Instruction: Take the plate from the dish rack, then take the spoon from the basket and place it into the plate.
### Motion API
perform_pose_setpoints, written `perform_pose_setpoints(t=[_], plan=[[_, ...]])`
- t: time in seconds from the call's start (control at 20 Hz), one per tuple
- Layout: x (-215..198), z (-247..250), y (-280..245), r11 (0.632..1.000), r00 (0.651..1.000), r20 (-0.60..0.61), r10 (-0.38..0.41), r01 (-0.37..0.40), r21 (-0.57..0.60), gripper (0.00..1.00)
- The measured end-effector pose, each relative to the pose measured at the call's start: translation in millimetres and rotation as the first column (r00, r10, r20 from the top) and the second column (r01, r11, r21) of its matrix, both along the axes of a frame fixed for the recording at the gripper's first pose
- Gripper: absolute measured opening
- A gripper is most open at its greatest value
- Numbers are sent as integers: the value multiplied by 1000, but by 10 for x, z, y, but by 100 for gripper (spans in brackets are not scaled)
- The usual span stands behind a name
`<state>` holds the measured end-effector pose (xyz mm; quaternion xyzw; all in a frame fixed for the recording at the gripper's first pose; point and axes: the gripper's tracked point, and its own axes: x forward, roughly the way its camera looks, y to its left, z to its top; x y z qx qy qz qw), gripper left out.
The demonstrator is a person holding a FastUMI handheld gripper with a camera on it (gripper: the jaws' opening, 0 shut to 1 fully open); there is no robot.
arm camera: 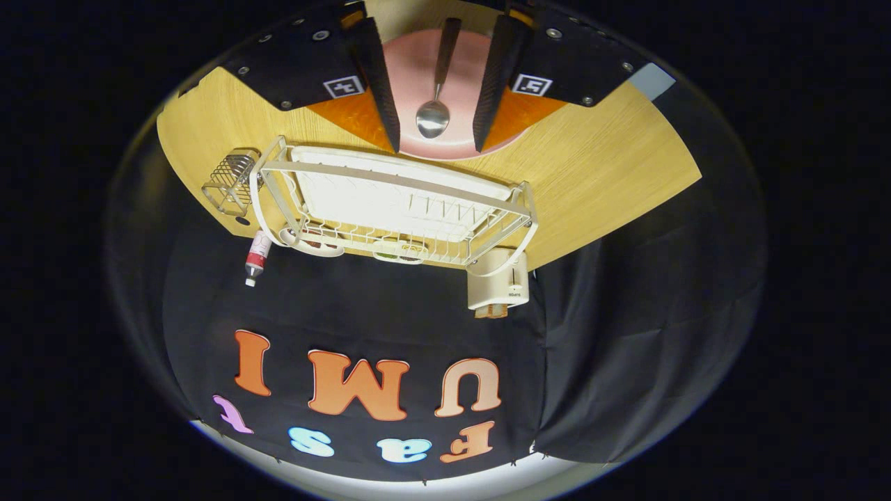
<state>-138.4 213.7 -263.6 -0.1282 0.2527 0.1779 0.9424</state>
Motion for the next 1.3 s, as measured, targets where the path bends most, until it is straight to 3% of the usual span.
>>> perform_pose_setpoints(t=[0.2,0.35,0.65,1.05,1.3], plan=[[176,364,-74,998,999,24,-45,44,42,88],[333,728,-146,996,995,70,-72,68,61,97],[639,1462,-267,992,979,176,-105,91,82,97],[834,2240,-691,972,941,263,-214,178,155,97],[881,2422,-1016,956,910,302,-284,245,162,97]])
